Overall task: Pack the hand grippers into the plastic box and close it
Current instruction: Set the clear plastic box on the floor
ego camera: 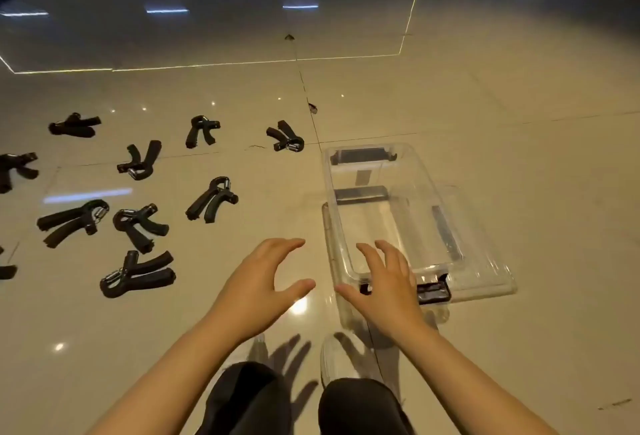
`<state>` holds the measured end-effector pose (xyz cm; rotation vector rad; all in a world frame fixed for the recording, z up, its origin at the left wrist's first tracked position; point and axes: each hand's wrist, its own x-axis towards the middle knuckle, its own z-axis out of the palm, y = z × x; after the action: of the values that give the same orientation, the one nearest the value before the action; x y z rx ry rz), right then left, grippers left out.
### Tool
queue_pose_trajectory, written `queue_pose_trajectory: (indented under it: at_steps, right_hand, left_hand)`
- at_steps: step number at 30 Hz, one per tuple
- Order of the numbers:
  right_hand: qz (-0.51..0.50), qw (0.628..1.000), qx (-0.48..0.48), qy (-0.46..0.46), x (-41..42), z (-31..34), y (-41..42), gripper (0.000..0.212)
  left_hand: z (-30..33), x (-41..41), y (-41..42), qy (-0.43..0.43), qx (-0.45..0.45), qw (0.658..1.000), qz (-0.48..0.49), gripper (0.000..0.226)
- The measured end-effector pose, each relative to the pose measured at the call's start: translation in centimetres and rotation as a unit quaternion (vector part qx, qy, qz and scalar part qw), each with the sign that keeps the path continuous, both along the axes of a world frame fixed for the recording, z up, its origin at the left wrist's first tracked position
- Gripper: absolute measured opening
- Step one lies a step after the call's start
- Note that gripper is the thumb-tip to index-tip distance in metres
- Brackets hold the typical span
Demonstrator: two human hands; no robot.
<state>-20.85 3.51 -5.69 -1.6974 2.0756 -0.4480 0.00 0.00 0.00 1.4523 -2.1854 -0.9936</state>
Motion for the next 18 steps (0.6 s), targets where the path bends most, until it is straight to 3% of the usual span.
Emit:
queue_pose_trajectory:
  at_steps: [4,6,10,18]
  right_hand:
    - [0.036,0.993,-0.057,0.101,-0.3,-5.0,-0.6,0.069]
    - [0.021,0.989,-0.118,0.083,-0.5,-7.0,-0.5,0.056]
    - [-0.023,0.977,-0.212,0.033,-0.7,-7.7,-2.6,0.052]
    - [-0.004,0.972,-0.228,0.058,-1.4,-8.4,-6.9,0.039]
  left_hand:
    - [-4.5,0.4,-1.8,0.008,0.013,1.0,0.02,0.058]
    - [-6.5,0.3,-2.5,0.006,0.009,1.0,0.014,0.06]
    - [-8.5,-0.1,-4.6,-0.022,-0.025,0.999,-0.008,0.064]
    - [-11.9,-2.3,-7.9,-0.003,-0.04,0.999,-0.014,0.064]
